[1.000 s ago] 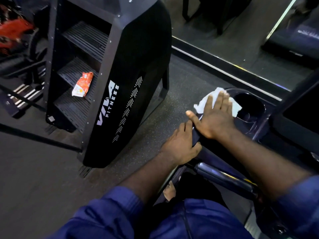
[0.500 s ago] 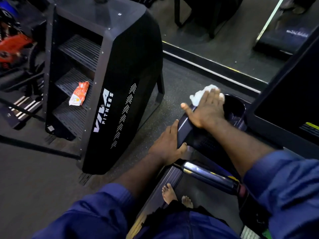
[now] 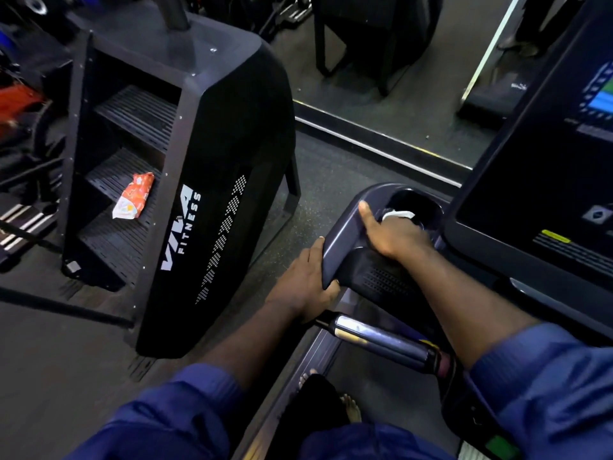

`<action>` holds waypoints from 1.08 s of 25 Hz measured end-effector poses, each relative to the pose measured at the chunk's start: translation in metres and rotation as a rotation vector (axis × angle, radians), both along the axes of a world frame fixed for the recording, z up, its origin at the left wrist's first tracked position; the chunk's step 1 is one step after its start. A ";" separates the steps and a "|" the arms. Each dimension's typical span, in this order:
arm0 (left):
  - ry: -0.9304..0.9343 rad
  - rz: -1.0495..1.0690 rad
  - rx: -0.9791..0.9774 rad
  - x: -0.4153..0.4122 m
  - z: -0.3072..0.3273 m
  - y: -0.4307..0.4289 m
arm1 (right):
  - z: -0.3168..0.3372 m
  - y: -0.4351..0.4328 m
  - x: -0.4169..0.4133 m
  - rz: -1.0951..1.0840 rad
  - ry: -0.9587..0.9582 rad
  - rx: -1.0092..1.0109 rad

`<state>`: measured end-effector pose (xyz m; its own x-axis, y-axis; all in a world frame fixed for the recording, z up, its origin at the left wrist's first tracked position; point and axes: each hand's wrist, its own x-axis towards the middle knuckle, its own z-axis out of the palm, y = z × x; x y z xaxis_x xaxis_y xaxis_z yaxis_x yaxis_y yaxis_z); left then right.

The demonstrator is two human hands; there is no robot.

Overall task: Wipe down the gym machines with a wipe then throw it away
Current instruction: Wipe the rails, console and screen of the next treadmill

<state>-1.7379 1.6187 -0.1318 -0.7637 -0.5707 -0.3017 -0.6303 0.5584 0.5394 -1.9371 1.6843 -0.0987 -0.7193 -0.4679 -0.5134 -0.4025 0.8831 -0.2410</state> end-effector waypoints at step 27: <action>-0.038 -0.082 0.084 0.009 0.002 -0.006 | -0.006 0.017 0.005 0.240 0.343 0.195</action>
<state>-1.7285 1.6129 -0.1297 -0.7942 -0.4781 -0.3750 -0.6048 0.5631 0.5631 -1.9326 1.7015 -0.1051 -0.7464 -0.5597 -0.3600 -0.6282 0.7712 0.1033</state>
